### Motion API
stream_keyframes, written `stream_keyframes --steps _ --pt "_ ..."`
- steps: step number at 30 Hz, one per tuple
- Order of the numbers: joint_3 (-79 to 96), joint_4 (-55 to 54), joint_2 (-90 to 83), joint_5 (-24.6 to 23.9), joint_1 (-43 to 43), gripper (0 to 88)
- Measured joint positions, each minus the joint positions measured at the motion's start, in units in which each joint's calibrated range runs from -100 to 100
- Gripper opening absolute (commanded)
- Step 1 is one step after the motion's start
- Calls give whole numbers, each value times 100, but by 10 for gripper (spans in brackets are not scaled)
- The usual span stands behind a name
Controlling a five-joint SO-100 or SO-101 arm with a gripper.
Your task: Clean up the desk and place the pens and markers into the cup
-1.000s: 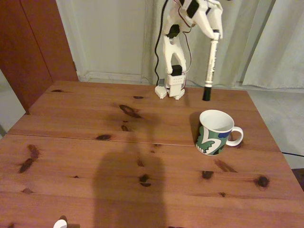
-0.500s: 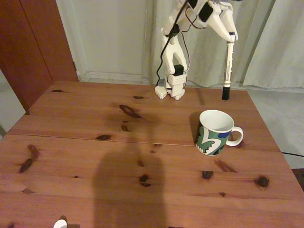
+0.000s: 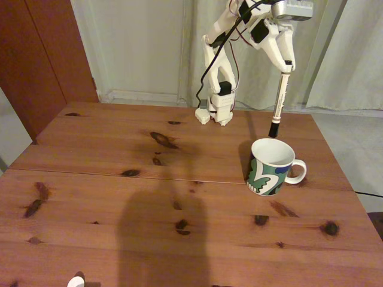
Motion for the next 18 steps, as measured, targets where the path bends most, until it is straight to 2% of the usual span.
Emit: stream_keyframes --steps 11,18 --pt "34 -904 381 -5 139 9" --pt "42 -995 492 -5 191 9"
